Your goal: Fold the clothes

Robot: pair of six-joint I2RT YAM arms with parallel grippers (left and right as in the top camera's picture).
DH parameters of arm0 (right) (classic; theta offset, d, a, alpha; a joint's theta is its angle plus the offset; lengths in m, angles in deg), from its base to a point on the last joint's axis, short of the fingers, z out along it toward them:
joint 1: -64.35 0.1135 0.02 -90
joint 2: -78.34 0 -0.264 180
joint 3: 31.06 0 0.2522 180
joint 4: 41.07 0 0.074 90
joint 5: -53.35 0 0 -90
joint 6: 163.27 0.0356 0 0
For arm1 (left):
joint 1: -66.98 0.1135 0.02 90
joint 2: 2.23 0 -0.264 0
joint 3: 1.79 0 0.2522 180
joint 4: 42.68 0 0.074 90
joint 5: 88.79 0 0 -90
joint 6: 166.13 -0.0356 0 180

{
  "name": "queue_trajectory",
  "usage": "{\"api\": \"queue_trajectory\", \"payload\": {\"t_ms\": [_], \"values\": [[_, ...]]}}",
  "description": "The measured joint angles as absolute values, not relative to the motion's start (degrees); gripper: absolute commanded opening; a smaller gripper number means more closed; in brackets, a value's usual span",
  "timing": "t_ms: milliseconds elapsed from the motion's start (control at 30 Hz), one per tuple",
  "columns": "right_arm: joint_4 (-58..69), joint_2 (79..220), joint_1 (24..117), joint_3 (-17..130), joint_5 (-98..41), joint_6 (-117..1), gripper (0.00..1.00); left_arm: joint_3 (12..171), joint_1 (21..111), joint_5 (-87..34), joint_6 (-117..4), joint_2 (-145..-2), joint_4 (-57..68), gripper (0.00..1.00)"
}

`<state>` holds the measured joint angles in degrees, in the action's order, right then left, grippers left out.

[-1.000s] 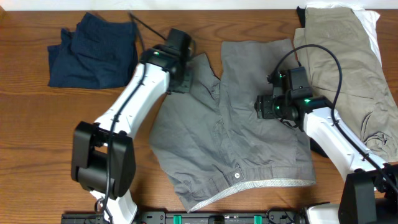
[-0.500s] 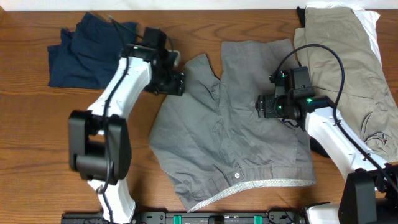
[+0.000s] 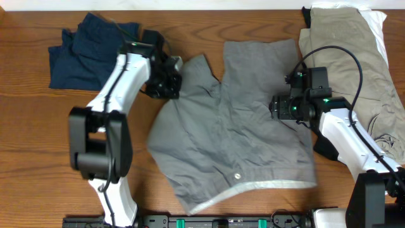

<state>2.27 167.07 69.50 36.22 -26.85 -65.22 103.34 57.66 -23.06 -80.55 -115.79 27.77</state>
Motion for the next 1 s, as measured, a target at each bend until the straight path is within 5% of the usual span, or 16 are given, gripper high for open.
{"api": "queue_trajectory", "payload": {"t_ms": [467,533,667,767,1000], "values": [[3.74,166.54,66.54,36.22,-25.58,-65.26,0.74,103.3,45.33,-22.6,-75.46,-114.63,26.02,0.09],[3.72,166.54,65.8,36.22,-25.25,-65.26,0.74,102.82,44.28,-22.47,-74.33,-117.27,26.48,0.44],[3.69,166.54,64.49,36.22,-24.38,-65.26,0.74,102.31,43.41,-22.4,-72.31,-120.03,26.59,0.89],[3.37,166.54,63.97,36.22,-23.83,-65.26,0.74,102.34,43.58,-22.4,-71.83,-119.92,26.89,1.0],[2.82,166.54,63.92,36.22,-23.09,-65.28,0.74,103.71,49.15,-20.59,-71.42,-116.88,30.08,0.98]]}}
